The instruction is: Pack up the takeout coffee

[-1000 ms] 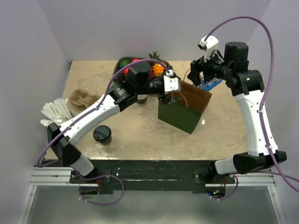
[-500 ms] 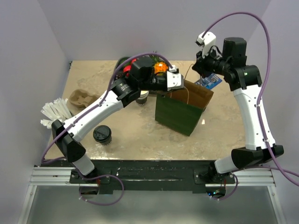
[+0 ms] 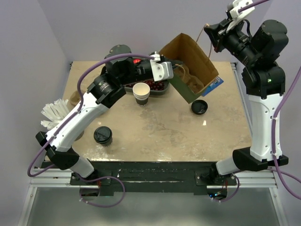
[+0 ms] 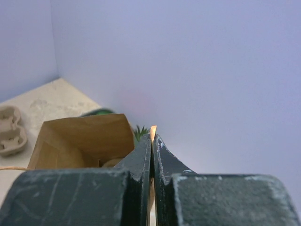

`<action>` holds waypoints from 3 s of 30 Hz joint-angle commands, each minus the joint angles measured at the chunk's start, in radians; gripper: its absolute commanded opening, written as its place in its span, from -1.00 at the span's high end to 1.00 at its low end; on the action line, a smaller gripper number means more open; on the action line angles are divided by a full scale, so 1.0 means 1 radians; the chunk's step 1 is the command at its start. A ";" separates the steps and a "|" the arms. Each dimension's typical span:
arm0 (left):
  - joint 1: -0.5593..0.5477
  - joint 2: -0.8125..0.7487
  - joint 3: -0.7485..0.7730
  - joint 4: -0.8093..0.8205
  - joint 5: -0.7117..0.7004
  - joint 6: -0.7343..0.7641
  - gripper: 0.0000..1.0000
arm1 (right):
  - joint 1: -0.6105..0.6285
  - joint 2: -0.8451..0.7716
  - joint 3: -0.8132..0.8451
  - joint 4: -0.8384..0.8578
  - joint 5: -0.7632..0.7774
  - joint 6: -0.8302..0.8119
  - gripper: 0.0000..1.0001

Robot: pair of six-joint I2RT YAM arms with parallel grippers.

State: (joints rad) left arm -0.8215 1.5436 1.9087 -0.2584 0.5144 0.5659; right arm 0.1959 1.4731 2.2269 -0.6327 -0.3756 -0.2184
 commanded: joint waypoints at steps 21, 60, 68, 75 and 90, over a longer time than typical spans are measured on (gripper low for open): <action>0.001 -0.213 -0.379 -0.017 -0.108 0.018 -0.99 | -0.001 -0.103 -0.348 -0.094 -0.052 0.062 -0.58; 0.008 -0.135 -0.451 -0.065 -0.065 0.137 -0.77 | 0.002 0.035 -0.521 -0.151 -0.120 -0.171 -0.65; 0.008 -0.178 -0.474 -0.085 -0.082 0.121 -0.77 | 0.002 0.056 -0.541 -0.165 -0.134 -0.180 -0.24; 0.010 -0.250 -0.508 -0.087 -0.142 0.109 -0.80 | 0.004 0.078 -0.535 -0.183 -0.169 -0.190 0.17; 0.307 -0.324 -0.445 0.017 -0.280 0.091 -0.80 | 0.034 0.055 -0.500 -0.214 -0.186 -0.240 1.00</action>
State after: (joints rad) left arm -0.6308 1.2530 1.4071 -0.3408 0.2996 0.6746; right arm 0.2035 1.5791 1.6798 -0.8310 -0.5205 -0.4183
